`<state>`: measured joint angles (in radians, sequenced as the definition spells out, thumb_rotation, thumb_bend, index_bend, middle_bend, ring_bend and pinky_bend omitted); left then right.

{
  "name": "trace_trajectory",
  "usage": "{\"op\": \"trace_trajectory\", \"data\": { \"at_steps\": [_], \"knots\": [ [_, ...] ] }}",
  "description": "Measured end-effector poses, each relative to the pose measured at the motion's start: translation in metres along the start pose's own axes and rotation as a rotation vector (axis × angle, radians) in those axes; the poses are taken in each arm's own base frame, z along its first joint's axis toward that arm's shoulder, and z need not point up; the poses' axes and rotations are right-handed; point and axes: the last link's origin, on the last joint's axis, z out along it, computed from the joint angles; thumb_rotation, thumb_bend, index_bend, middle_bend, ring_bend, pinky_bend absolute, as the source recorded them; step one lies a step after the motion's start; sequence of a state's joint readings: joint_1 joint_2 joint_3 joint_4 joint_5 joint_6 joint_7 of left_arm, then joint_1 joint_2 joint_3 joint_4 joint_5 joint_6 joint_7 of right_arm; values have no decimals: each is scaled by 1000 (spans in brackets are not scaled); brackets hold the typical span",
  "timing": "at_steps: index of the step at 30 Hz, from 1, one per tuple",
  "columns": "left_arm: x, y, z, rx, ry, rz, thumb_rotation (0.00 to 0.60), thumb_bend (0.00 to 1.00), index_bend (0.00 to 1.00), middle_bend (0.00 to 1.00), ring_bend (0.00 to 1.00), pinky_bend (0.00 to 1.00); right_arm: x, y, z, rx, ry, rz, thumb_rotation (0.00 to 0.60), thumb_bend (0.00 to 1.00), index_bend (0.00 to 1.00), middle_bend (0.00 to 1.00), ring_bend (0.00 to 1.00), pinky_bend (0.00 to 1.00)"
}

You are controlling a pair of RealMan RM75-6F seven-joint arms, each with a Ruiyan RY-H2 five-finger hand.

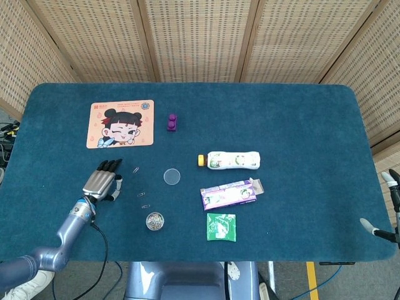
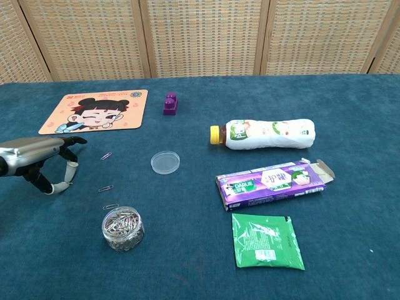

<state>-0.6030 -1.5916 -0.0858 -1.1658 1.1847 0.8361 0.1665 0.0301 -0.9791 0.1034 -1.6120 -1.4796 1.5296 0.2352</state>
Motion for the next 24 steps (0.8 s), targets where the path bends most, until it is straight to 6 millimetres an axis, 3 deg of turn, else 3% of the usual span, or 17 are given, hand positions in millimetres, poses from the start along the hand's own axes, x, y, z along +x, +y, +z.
{"op": "trace_trajectory", "data": {
  "at_steps": [6,11,18,24],
  "knots": [
    [3,3,0,-9,13,1,600,438,691,0,0,0,0,0,0,-1,-1,-1,600,0,0,0,0,0],
    [18,13,-7,-53,64,-32,600,440,693,0,0,0,0,0,1,-1,-2,0,600,0,0,0,0,0],
    [41,45,-31,-216,121,-21,600,442,693,0,0,0,0,0,0,-1,0,2,600,0,0,0,0,0],
    [35,80,-59,-365,86,22,600,442,693,0,0,0,1,0,0,0,2,2,600,0,0,0,0,0]
  ]
}}
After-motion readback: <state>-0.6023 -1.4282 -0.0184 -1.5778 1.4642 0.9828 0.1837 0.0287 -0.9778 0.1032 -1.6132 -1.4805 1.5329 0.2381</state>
